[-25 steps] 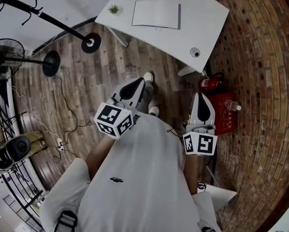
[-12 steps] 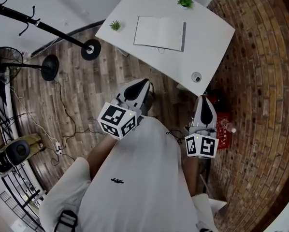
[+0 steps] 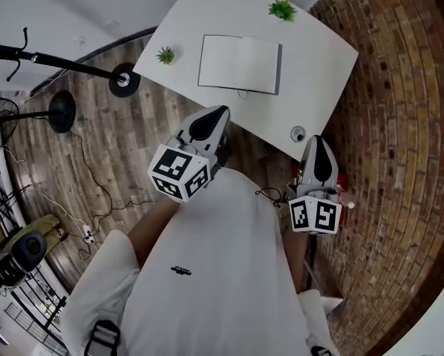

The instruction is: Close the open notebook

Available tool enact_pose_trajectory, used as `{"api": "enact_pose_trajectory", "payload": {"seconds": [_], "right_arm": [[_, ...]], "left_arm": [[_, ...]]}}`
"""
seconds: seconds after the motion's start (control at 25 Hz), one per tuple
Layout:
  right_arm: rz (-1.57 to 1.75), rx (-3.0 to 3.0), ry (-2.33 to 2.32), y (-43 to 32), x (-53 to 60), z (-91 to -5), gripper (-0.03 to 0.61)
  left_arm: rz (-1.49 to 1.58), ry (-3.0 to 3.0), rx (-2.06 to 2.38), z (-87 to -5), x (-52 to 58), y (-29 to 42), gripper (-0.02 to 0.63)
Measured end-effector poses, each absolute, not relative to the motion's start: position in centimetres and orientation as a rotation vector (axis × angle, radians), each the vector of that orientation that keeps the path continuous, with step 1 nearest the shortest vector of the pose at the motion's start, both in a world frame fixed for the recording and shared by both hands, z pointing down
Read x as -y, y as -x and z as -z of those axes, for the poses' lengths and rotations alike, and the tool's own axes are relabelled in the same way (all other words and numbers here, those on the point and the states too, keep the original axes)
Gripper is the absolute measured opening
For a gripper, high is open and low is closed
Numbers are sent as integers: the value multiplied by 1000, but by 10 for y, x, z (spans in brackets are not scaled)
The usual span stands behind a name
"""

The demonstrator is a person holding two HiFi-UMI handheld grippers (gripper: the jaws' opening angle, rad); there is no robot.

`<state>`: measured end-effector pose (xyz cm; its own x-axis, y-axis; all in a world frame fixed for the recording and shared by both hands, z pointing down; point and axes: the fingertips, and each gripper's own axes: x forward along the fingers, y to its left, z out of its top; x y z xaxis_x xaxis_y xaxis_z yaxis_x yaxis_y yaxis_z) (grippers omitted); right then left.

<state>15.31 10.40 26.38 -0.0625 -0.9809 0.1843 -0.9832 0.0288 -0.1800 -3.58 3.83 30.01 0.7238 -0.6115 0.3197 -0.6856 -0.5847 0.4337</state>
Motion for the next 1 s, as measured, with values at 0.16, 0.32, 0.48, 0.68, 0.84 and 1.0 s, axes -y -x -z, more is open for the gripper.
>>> {"api": "enact_pose_trajectory", "payload": {"seconds": [0.16,0.32,0.48,0.68,0.84,1.0], "right_arm": [[-403,2256,-2140,-152,-66,-263,11],[-410,2253,-2139,-151,-40,-267,11],[-429,2271,-2097,-147,-24,-268,12],[-498,2307,-2059,-155,-15,-274,11],[-487,2338,-2003,-165,-14,-278,11],[-486,2357,-1988,-180,-12,-279,11]], "left_arm": [[-150,-2384,990,-299,-3,39,3],[-143,-2377,1015,-302,21,49,3],[-158,-2353,1038,-305,33,54,3],[-169,-2327,1064,-309,36,44,3],[-171,-2312,1086,-310,30,29,3],[-185,-2316,1087,-309,26,12,3]]}}
